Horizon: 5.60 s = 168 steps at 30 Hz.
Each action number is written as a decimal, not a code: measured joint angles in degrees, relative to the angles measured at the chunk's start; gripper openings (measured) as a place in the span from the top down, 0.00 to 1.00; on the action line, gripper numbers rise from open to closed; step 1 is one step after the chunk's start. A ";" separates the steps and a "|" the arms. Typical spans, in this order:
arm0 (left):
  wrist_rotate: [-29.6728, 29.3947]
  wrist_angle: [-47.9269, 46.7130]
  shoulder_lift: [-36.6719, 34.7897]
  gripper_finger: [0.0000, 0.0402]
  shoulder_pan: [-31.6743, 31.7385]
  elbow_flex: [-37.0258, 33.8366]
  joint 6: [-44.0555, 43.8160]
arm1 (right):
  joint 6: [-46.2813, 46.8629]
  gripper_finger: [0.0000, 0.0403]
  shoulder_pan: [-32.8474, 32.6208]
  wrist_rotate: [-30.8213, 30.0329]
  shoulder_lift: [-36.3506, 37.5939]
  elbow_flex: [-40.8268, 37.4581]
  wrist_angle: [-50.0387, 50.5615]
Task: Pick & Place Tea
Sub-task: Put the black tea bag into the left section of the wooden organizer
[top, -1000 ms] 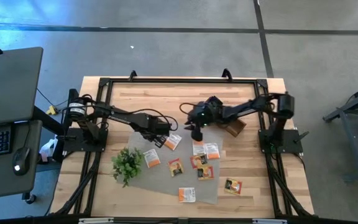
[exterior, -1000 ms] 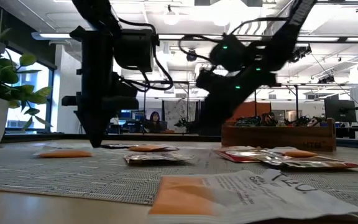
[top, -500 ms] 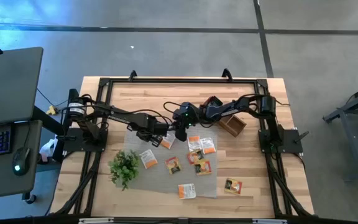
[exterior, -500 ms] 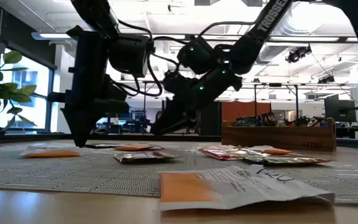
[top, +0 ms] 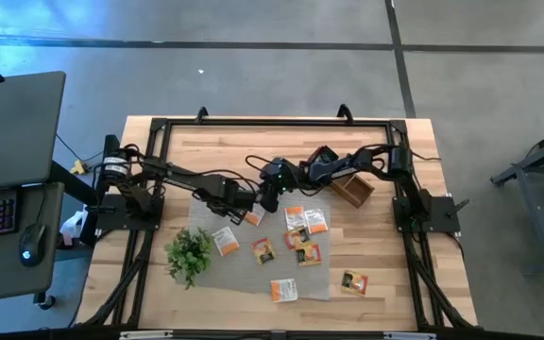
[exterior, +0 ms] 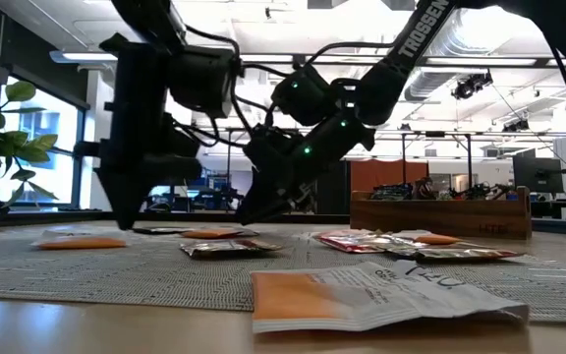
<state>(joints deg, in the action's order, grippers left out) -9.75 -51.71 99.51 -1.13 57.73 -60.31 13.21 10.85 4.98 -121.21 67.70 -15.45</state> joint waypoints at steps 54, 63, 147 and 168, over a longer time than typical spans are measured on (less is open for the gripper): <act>3.18 -3.92 -0.03 1.00 -0.42 3.41 -5.95 | 1.73 0.74 -0.37 4.56 0.02 0.02 5.17; 3.08 3.10 0.52 1.00 -0.39 1.80 -4.14 | 1.73 0.74 -0.37 4.61 0.02 0.00 5.10; -3.74 23.78 2.29 1.00 2.80 0.27 9.86 | -5.50 0.70 5.22 12.02 -0.72 0.04 2.93; -5.22 27.74 2.46 1.00 3.04 0.11 15.52 | -9.24 0.95 5.26 9.60 -1.31 0.00 1.26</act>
<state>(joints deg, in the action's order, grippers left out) -14.96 -23.96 101.97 1.91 57.84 -44.80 3.97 16.12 14.58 -122.52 67.70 -14.20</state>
